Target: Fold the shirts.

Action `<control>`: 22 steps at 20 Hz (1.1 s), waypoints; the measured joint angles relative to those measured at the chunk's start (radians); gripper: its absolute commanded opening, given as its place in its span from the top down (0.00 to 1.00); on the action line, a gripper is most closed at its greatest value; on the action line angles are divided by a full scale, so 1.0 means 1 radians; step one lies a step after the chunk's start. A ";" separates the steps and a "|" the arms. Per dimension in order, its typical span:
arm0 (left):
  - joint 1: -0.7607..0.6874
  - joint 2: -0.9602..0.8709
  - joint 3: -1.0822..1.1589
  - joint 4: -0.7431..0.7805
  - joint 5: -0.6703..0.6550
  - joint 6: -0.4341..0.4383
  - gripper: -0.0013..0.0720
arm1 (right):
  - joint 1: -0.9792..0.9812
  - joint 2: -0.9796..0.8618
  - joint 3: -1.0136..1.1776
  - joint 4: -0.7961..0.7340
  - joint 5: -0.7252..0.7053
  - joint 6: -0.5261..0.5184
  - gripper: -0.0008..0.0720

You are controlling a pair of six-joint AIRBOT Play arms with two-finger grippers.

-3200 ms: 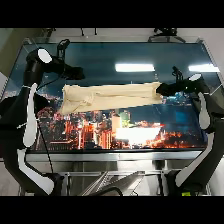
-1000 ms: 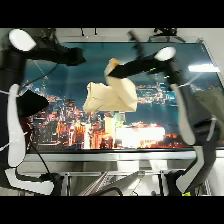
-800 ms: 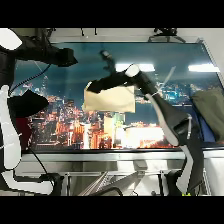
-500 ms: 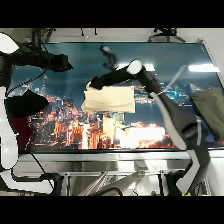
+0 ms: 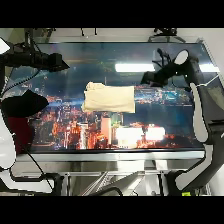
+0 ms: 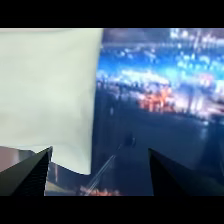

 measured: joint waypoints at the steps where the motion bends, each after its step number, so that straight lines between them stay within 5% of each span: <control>1: 0.001 0.000 0.000 -0.002 -0.001 0.000 0.96 | -0.011 -0.024 -0.018 0.019 0.007 0.000 0.03; 9: 0.000 0.000 0.000 -0.007 -0.013 -0.016 0.96 | -0.026 -0.230 -0.058 0.365 -0.045 -0.134 0.04; 10: 0.000 0.000 0.000 -0.008 -0.016 -0.017 0.96 | -0.026 -0.245 -0.058 0.400 -0.050 -0.147 0.09; 11: 0.000 0.000 0.000 -0.008 -0.017 -0.019 0.96 | -0.023 -0.258 -0.059 0.428 -0.061 -0.161 0.25; 13: 0.000 0.000 0.000 -0.008 -0.020 -0.019 0.96 | -0.008 -0.278 -0.060 0.454 -0.080 -0.190 0.32; 14: 0.000 0.000 0.000 -0.008 -0.020 -0.019 0.96 | 0.003 -0.283 -0.060 0.462 -0.092 -0.209 0.55; 15: 0.000 0.000 0.000 -0.008 -0.021 -0.019 0.96 | 0.015 -0.288 -0.061 0.468 -0.106 -0.228 0.93; 22: 0.000 0.000 0.000 -0.005 -0.054 -0.023 0.96 | 0.009 -0.182 -0.016 0.729 -0.122 -0.396 0.97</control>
